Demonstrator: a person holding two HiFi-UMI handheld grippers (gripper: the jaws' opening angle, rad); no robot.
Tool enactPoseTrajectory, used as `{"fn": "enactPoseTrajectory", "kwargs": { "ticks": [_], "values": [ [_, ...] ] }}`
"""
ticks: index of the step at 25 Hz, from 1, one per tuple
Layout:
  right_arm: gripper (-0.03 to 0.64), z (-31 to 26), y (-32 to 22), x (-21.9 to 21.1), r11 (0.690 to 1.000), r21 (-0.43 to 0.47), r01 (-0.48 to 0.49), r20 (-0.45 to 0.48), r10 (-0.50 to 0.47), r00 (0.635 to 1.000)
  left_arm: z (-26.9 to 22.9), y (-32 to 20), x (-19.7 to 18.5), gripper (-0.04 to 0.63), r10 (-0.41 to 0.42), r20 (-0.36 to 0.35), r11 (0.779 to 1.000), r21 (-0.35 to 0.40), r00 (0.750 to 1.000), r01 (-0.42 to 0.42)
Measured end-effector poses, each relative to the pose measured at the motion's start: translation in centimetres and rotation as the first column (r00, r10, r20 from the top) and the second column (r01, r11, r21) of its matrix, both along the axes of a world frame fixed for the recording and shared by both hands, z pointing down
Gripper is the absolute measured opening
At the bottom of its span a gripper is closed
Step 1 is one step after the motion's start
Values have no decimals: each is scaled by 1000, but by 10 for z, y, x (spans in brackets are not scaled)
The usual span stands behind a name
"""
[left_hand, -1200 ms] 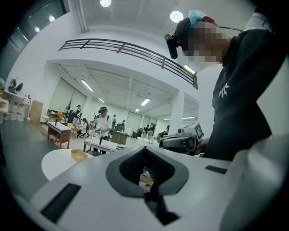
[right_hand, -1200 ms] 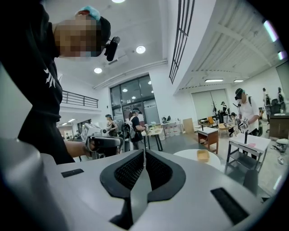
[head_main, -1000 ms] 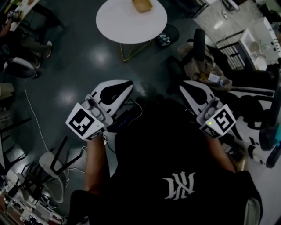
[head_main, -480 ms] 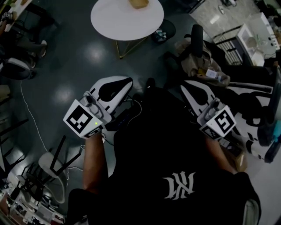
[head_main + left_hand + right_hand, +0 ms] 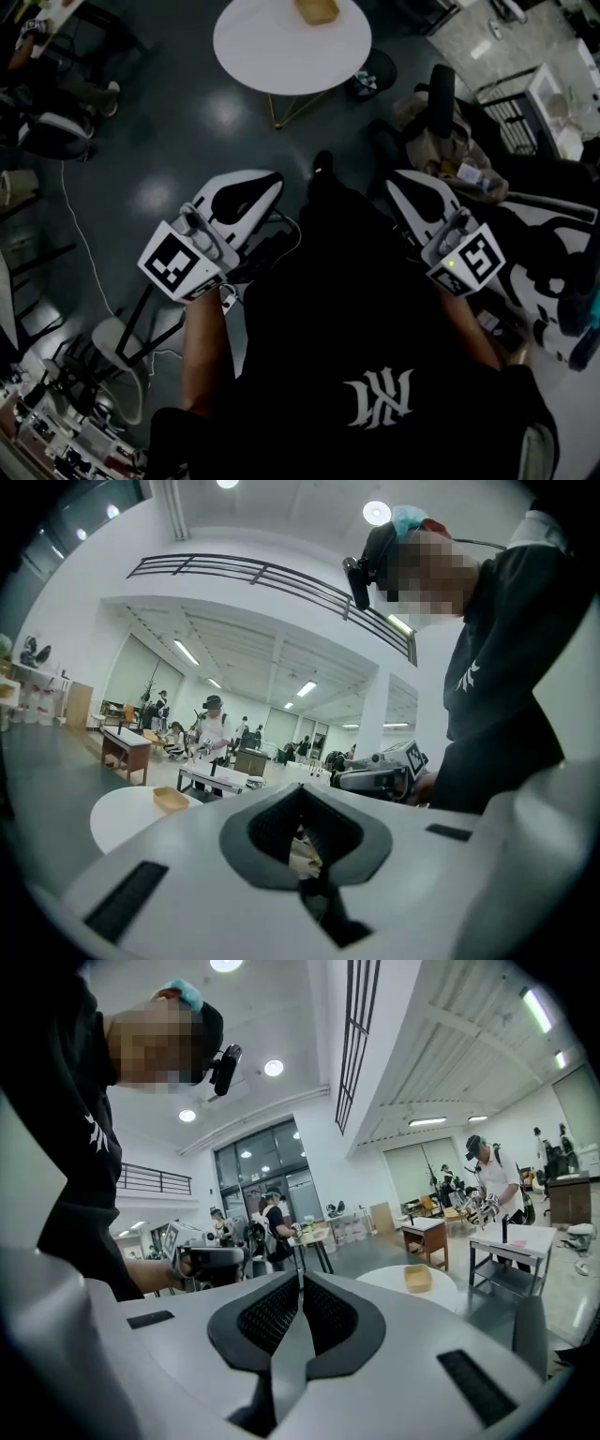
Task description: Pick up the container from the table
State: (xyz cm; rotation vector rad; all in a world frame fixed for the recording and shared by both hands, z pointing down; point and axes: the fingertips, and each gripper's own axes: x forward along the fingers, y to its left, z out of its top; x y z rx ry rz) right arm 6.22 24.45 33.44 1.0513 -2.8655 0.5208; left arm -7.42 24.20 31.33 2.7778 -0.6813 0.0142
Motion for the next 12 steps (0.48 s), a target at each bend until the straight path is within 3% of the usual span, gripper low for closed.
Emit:
{"fn": "enactPoseTrajectory", "kwargs": {
  "ticks": [12],
  "values": [
    [43,7,-103,4,999,4,-38,103,37,994,0,-85,2,3,9,82,1000,-27,997,-7]
  ]
}}
